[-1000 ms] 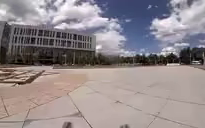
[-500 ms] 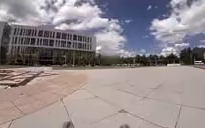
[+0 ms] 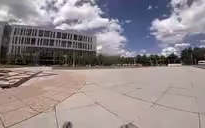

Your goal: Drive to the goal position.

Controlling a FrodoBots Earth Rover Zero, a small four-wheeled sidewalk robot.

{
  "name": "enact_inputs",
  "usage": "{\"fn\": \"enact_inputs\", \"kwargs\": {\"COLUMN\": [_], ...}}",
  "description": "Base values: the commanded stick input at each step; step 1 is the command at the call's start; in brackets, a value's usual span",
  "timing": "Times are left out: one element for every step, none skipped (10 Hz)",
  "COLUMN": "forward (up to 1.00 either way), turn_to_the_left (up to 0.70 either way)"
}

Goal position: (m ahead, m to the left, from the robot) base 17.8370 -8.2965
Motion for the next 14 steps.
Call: {"fn": "enact_inputs", "kwargs": {"forward": [0.70,0.70,0.70,0.70,0.70,0.70,0.70,0.70,0.70,0.70,0.70,0.70,0.70,0.70], "turn_to_the_left": [0.00,0.00,0.00,0.00,0.00,0.00,0.00,0.00,0.00,0.00,0.00,0.01,0.02,0.02]}}
